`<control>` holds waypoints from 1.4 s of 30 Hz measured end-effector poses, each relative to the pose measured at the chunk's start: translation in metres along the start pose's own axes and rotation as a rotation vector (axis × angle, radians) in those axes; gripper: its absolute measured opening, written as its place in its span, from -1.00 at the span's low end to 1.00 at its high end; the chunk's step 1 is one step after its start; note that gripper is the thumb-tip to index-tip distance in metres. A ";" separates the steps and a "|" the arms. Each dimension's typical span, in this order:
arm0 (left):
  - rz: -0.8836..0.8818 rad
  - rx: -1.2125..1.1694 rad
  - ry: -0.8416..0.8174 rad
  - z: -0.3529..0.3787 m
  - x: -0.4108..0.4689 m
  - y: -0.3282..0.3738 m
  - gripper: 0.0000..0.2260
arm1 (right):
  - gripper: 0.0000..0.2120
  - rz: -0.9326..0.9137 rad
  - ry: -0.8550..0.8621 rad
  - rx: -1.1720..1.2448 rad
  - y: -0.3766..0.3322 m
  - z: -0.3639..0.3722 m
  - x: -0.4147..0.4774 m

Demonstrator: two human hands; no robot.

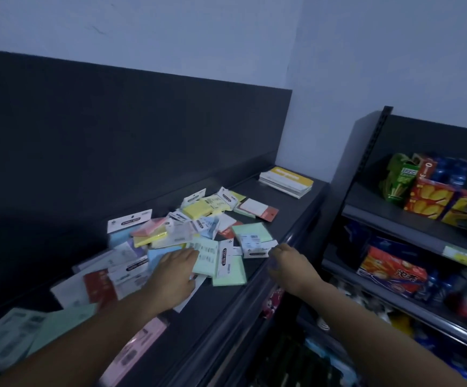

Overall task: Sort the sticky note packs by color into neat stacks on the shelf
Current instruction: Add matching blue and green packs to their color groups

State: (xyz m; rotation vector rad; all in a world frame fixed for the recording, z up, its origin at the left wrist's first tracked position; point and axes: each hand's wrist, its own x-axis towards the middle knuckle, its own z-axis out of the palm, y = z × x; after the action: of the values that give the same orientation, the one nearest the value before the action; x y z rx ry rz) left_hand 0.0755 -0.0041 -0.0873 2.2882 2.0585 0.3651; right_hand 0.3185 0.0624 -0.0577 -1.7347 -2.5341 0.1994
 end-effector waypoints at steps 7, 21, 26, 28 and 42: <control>0.028 0.106 -0.057 0.030 0.045 -0.001 -0.38 | -0.58 -0.029 -0.026 0.093 0.042 0.007 0.070; -0.163 0.064 0.191 0.025 0.076 0.018 -0.43 | -0.31 -0.438 -0.478 0.064 0.067 0.006 0.208; -0.604 -0.307 0.523 0.013 0.074 0.033 -0.81 | -0.45 -0.443 -0.299 -0.039 0.049 0.002 0.241; -0.697 -0.533 0.698 0.006 0.069 0.032 -0.93 | -0.68 -0.433 -0.146 -0.017 0.036 -0.013 0.247; -1.282 -1.226 1.290 -0.053 -0.108 0.016 -0.84 | -0.80 -0.364 -0.670 1.334 -0.144 -0.018 0.113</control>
State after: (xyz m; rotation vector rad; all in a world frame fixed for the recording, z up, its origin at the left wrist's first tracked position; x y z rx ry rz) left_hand 0.0711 -0.1192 -0.0488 -0.2387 1.9010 2.2574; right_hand 0.1465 0.1175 -0.0212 -0.6727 -1.9096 2.0661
